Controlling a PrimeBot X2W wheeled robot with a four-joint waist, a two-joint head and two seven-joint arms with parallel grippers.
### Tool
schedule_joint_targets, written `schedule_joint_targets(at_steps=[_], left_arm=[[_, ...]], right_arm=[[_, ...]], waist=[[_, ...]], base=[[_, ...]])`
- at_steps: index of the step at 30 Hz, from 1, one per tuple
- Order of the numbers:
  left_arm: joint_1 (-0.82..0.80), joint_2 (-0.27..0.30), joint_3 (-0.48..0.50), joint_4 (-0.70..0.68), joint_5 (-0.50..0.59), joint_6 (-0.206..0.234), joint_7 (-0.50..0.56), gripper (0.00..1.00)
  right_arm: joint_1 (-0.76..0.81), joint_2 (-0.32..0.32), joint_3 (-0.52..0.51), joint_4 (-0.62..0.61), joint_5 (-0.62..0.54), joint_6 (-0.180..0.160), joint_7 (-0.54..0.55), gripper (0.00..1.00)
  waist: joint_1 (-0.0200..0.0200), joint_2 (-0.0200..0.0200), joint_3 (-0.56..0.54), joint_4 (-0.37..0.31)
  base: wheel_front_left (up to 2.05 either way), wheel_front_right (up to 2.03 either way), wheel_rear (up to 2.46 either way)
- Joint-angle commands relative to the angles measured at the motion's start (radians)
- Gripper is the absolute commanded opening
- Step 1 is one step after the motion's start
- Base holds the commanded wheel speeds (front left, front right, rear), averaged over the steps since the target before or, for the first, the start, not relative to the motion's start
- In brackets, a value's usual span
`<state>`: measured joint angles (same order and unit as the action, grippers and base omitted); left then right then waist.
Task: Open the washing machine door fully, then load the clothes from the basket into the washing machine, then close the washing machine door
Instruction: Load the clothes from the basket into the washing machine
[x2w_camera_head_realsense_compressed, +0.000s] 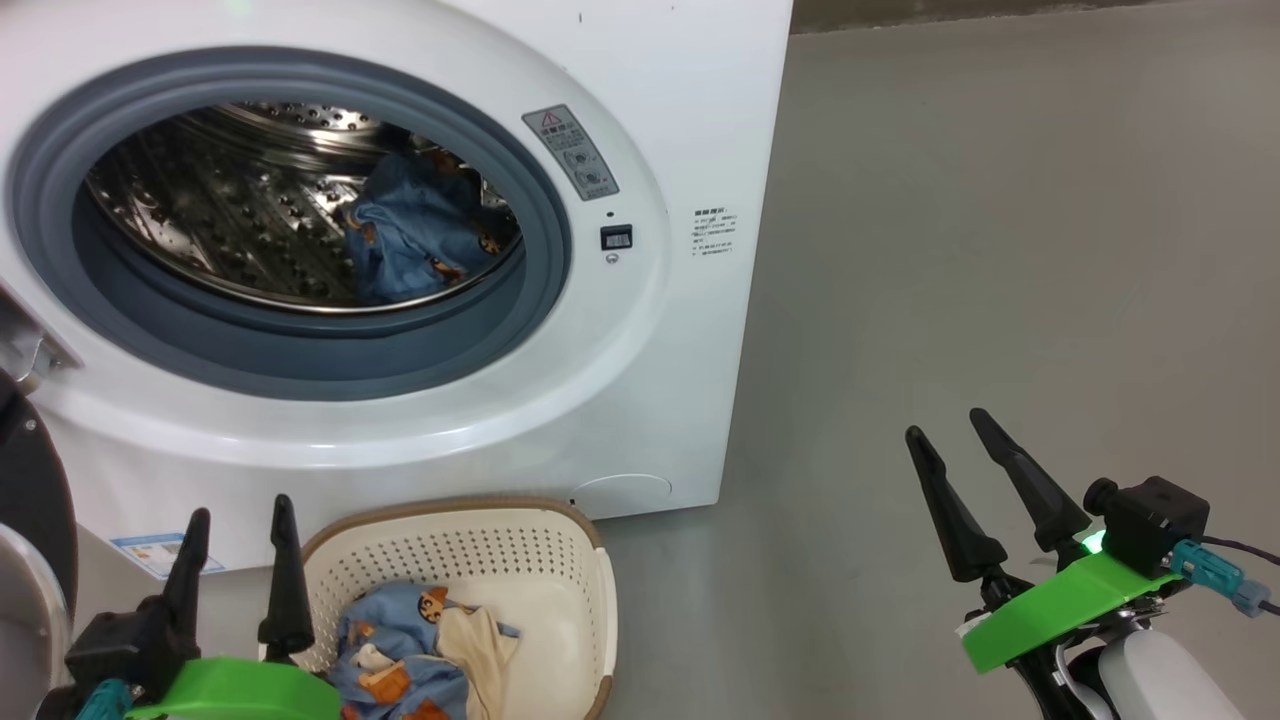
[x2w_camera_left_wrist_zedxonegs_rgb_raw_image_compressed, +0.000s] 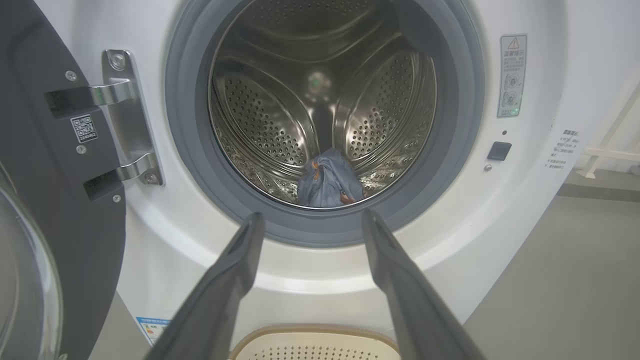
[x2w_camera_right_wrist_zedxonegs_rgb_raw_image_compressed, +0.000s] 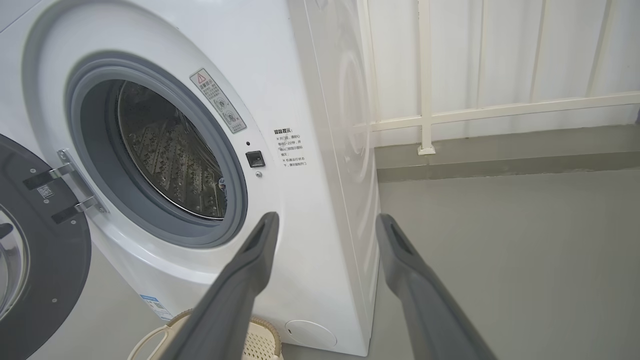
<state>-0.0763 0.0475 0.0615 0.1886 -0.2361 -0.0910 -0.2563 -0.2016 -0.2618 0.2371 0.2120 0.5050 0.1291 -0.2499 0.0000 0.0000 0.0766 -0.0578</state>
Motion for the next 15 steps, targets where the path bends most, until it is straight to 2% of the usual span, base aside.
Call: schedule_joint_targets(at_steps=[1,15], left_arm=[[-0.025,0.012,0.025,-0.015,-0.006,0.013,-0.006,1.00],[-0.105,0.028,-0.001,0.042,-0.003,0.008,-0.005,1.00]], right_arm=[[-0.015,-0.012,0.019,-0.026,0.004,0.002,-0.012,1.00],[-0.052,0.005,0.014,-0.046,0.004,0.002,-0.012,1.00]], waist=[[0.0000,0.0000,0.008,0.000],[0.0000,0.0000,0.134,-0.003]], base=[[0.00,0.00,0.00],[0.00,0.00,0.00]])
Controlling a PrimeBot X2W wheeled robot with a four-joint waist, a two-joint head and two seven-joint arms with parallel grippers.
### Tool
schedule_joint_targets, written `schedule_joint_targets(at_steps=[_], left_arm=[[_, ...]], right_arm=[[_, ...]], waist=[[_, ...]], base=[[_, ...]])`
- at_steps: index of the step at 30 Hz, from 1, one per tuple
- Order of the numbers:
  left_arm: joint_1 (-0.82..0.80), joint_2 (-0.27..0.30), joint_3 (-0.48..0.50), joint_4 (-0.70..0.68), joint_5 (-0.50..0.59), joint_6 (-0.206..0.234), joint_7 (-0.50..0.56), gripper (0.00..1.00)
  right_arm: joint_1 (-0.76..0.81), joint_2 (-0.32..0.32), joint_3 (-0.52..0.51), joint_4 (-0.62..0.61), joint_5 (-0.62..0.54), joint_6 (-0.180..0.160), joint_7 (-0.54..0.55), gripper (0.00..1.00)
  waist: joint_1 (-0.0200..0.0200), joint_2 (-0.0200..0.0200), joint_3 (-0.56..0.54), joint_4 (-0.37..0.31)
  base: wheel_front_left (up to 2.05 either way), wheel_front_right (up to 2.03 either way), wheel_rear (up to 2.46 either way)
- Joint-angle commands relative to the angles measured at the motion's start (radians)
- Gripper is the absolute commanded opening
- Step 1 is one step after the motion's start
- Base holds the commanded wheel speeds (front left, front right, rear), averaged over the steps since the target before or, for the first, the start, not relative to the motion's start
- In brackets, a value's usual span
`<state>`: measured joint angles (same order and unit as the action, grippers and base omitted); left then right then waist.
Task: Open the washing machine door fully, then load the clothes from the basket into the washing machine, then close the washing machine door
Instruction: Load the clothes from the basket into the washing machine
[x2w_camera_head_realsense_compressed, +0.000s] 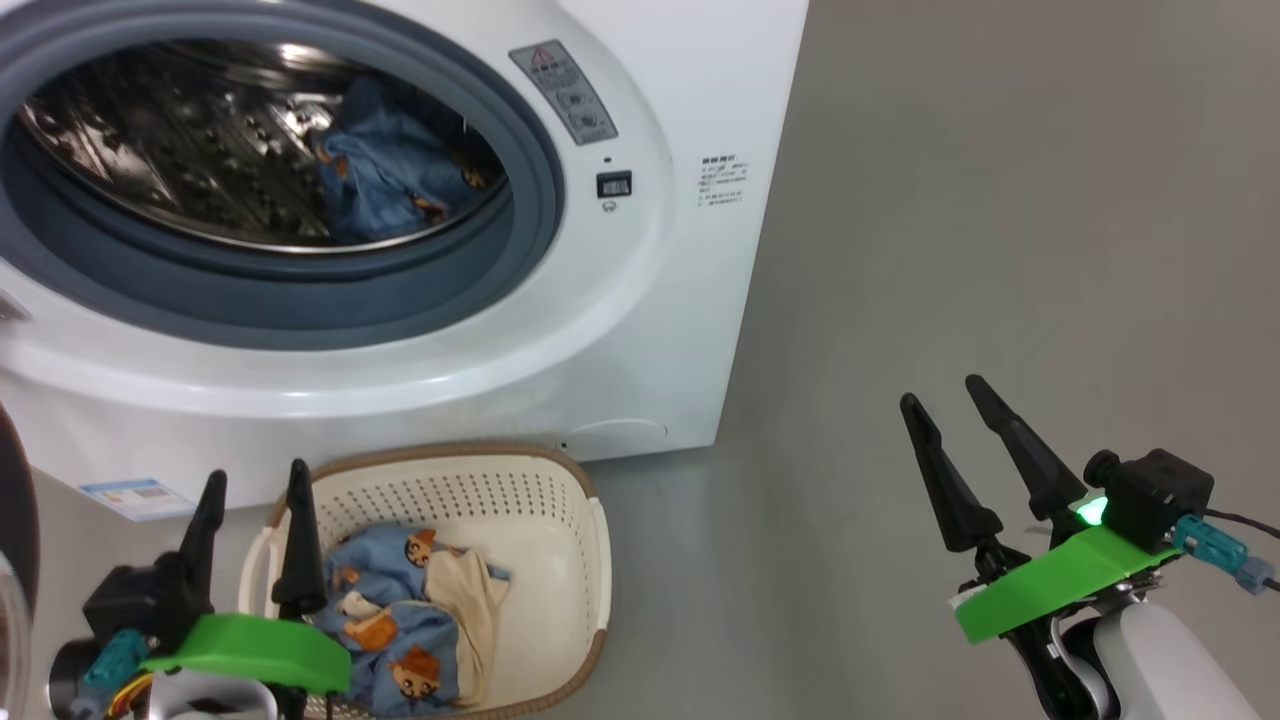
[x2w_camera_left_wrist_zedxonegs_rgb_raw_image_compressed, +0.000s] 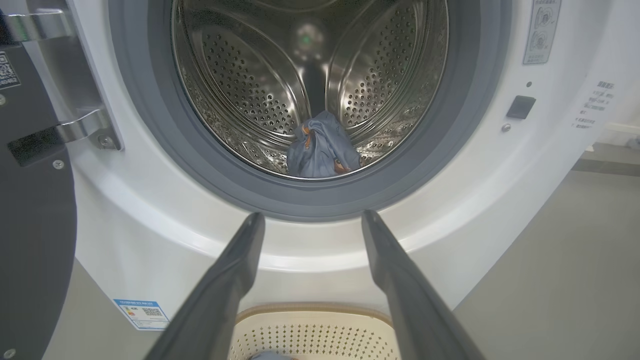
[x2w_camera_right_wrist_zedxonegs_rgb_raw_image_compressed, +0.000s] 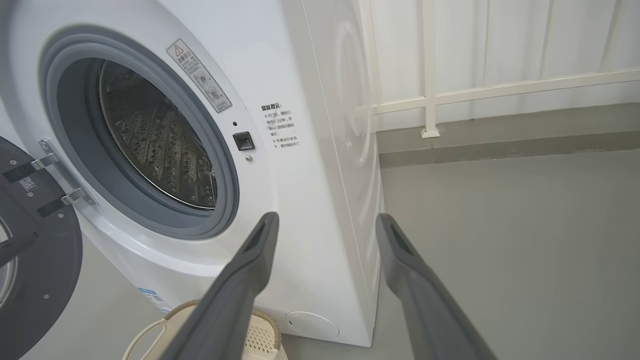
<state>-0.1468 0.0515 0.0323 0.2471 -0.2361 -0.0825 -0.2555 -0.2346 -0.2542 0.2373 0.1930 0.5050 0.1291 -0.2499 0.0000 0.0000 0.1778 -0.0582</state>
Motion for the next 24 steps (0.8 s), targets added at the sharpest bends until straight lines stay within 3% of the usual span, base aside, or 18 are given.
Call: schedule_joint_targets(at_steps=[1,24], left_arm=[[-0.043,0.027,0.026,-0.008,-0.004,-0.001,-0.006,1.00],[-0.324,0.112,0.029,0.327,0.000,-0.017,-0.006,1.00]], right_arm=[[-0.023,0.000,0.014,-0.028,0.004,0.002,-0.012,1.00],[-0.182,0.059,0.028,-0.064,0.000,0.002,-0.012,1.00]], waist=[[0.0000,0.0000,0.045,-0.004],[0.0000,0.0000,0.389,-0.071]], base=[[0.00,0.00,0.00],[0.00,0.00,0.00]])
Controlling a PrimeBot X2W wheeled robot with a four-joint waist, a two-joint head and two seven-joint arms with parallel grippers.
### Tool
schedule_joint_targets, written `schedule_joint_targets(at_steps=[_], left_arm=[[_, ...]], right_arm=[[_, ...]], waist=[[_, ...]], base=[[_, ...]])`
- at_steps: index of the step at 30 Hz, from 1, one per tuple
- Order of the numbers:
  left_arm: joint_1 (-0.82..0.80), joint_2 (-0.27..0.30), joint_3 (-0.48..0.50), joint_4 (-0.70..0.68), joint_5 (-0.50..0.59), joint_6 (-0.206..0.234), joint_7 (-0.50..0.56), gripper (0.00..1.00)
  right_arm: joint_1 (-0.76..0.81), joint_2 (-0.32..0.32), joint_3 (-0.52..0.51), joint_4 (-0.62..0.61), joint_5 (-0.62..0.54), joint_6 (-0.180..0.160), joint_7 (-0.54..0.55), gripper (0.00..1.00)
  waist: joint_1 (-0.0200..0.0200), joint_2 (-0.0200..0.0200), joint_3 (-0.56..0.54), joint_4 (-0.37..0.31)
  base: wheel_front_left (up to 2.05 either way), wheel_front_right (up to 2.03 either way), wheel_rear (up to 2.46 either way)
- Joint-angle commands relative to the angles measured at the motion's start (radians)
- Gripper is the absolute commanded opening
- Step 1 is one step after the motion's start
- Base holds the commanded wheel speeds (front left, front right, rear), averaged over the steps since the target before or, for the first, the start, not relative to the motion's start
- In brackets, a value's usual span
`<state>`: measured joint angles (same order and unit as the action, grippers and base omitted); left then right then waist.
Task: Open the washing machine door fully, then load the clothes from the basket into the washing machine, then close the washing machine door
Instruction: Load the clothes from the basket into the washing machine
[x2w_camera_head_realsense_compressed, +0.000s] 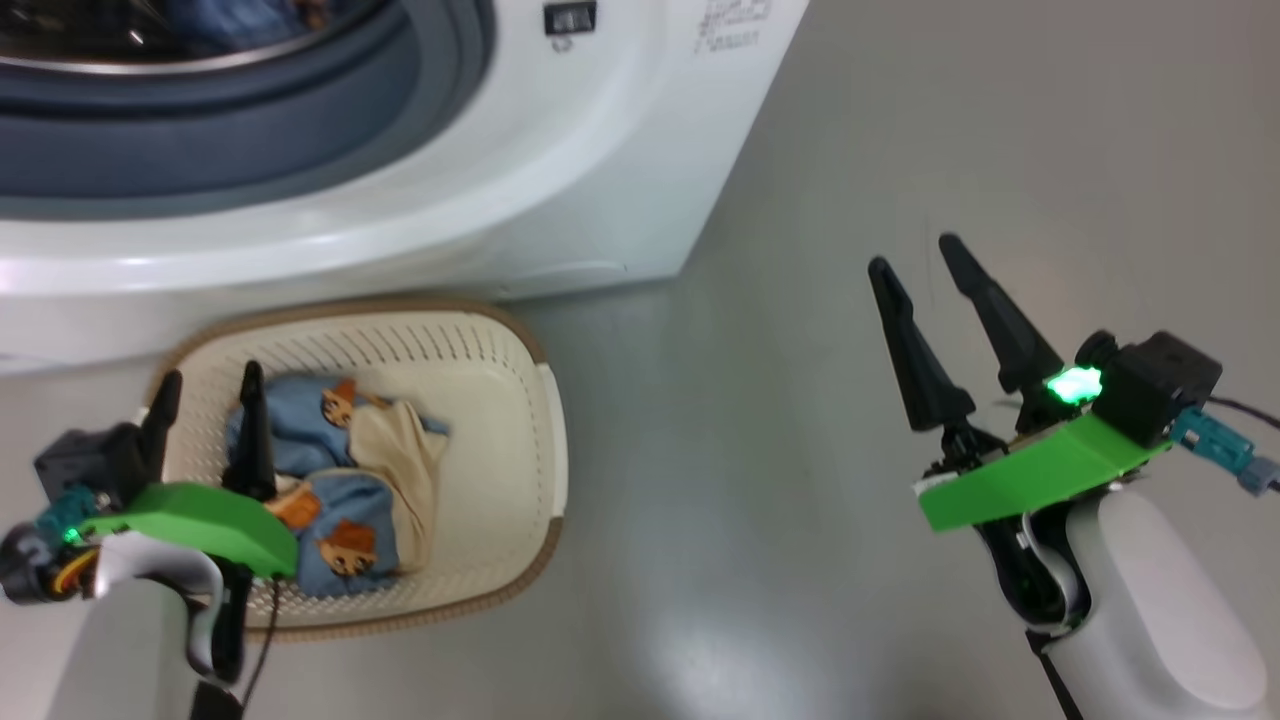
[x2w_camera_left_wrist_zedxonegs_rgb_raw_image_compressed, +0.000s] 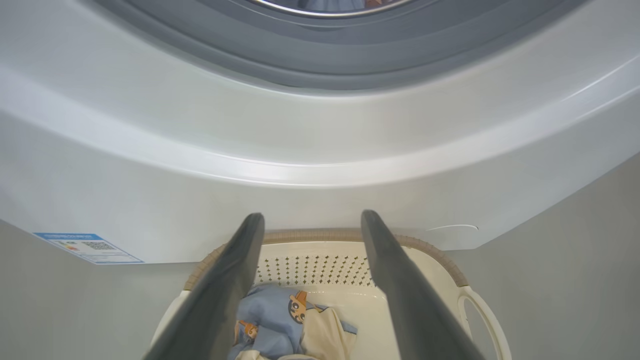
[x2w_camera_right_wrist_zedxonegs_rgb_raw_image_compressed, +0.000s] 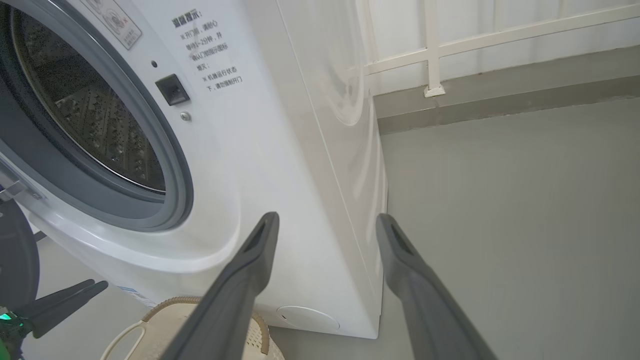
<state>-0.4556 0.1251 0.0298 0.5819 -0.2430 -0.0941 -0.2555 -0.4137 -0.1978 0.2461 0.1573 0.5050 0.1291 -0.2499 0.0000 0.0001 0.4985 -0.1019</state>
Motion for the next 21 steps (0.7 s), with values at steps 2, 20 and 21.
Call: schedule_joint_targets(at_steps=[2,20,21], left_arm=[[-0.039,0.052,0.033,0.033,0.008,-0.008,-0.006,1.00],[-0.286,0.135,0.018,0.450,0.008,-0.021,0.006,1.00],[-0.297,0.140,0.015,0.470,0.007,-0.022,0.007,1.00]], right_arm=[[-0.019,0.007,0.019,-0.032,0.000,0.002,-0.012,1.00],[-0.151,0.053,0.050,-0.059,0.003,0.002,-0.012,1.00],[-0.154,0.056,0.051,-0.060,0.003,0.002,-0.012,1.00]], waist=[[0.0000,-0.0001,0.099,-0.035],[0.0000,-0.0001,0.330,-0.129],[0.0000,-0.0001,0.338,-0.134]], base=[[0.00,0.00,0.00],[0.00,0.00,0.00],[0.00,0.00,0.00]])
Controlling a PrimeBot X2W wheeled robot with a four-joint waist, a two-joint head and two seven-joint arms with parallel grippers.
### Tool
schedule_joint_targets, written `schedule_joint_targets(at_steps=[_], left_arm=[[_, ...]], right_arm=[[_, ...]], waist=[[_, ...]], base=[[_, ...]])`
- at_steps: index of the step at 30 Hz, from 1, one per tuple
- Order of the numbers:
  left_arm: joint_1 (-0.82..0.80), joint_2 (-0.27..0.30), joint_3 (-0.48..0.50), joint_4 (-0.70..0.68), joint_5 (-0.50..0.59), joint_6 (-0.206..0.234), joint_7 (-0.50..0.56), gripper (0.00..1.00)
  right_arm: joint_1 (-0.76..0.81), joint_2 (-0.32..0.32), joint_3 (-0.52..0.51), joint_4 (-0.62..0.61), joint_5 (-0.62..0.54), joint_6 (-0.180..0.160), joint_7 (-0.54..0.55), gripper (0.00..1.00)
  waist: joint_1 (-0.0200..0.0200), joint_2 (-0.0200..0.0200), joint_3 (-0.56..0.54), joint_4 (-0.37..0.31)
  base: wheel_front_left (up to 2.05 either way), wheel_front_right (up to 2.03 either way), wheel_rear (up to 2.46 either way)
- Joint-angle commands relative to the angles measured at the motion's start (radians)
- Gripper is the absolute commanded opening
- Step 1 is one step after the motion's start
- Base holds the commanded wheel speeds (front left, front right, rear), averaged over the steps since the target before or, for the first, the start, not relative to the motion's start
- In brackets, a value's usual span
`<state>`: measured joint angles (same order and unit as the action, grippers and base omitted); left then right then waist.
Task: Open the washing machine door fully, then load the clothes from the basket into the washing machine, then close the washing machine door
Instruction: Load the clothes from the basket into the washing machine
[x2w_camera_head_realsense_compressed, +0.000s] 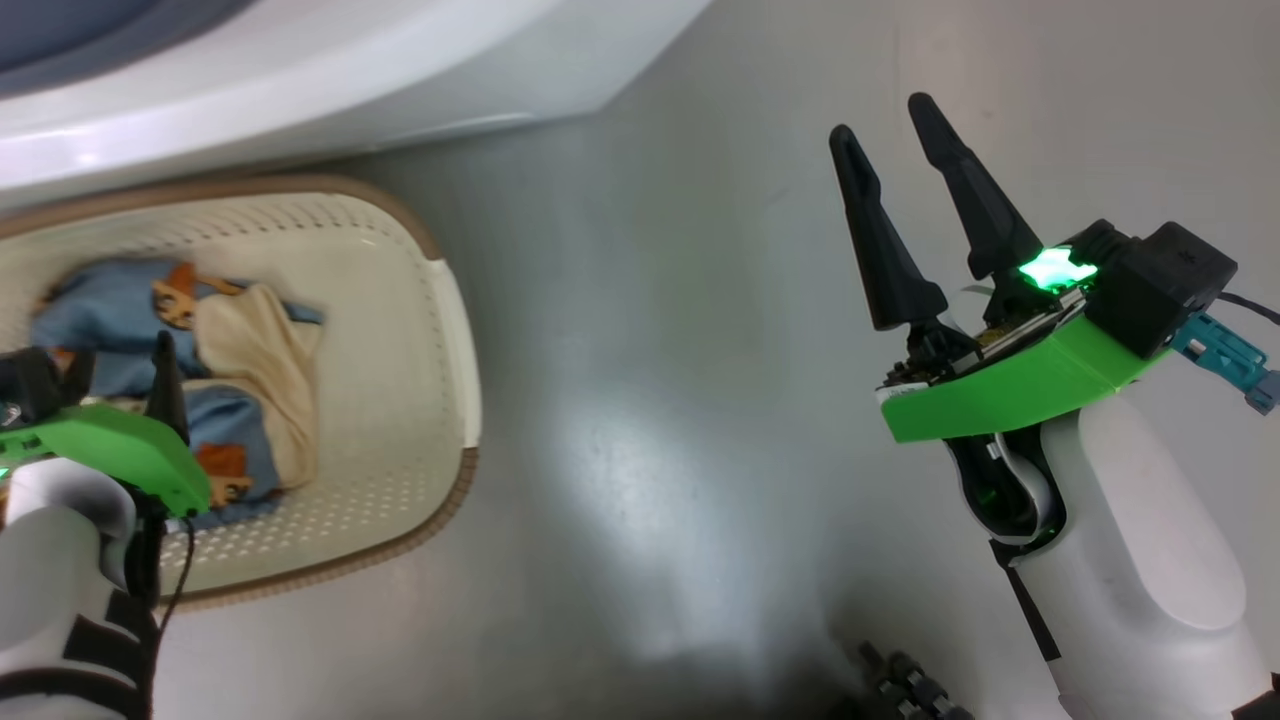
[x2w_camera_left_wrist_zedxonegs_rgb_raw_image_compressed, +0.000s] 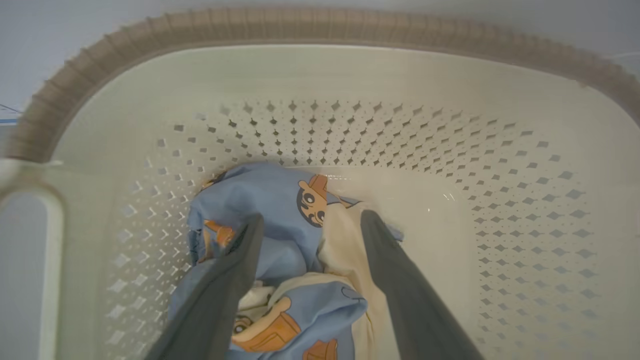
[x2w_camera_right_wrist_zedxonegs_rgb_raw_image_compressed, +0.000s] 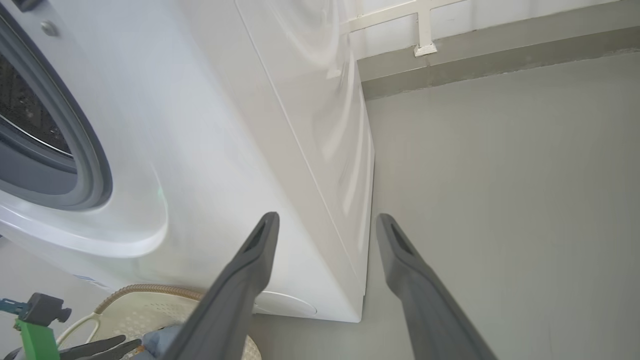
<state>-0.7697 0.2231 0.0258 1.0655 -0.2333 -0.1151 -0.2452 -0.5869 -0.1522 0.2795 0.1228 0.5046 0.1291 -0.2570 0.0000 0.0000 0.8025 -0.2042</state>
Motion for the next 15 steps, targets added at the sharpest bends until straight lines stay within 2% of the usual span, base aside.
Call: schedule_joint_targets(at_steps=[1,10,15], left_arm=[[0.005,0.046,0.019,0.006,-0.005,-0.001,0.000,1.00],[-0.095,0.089,0.023,0.144,-0.024,0.013,0.050,1.00],[-0.115,0.118,0.033,0.185,-0.036,0.042,0.079,1.00]], right_arm=[[0.017,0.012,0.019,-0.026,0.004,0.002,-0.005,1.00],[-0.006,0.034,0.024,-0.036,0.006,0.002,-0.005,1.00],[-0.016,0.044,0.032,-0.040,0.008,0.002,-0.005,1.00]], waist=[[0.0000,0.0000,0.042,-0.038],[0.0000,0.0000,0.114,-0.081],[0.0000,0.0000,0.136,-0.104]], base=[[0.00,0.00,0.00],[0.00,0.00,0.00],[0.00,0.00,0.00]])
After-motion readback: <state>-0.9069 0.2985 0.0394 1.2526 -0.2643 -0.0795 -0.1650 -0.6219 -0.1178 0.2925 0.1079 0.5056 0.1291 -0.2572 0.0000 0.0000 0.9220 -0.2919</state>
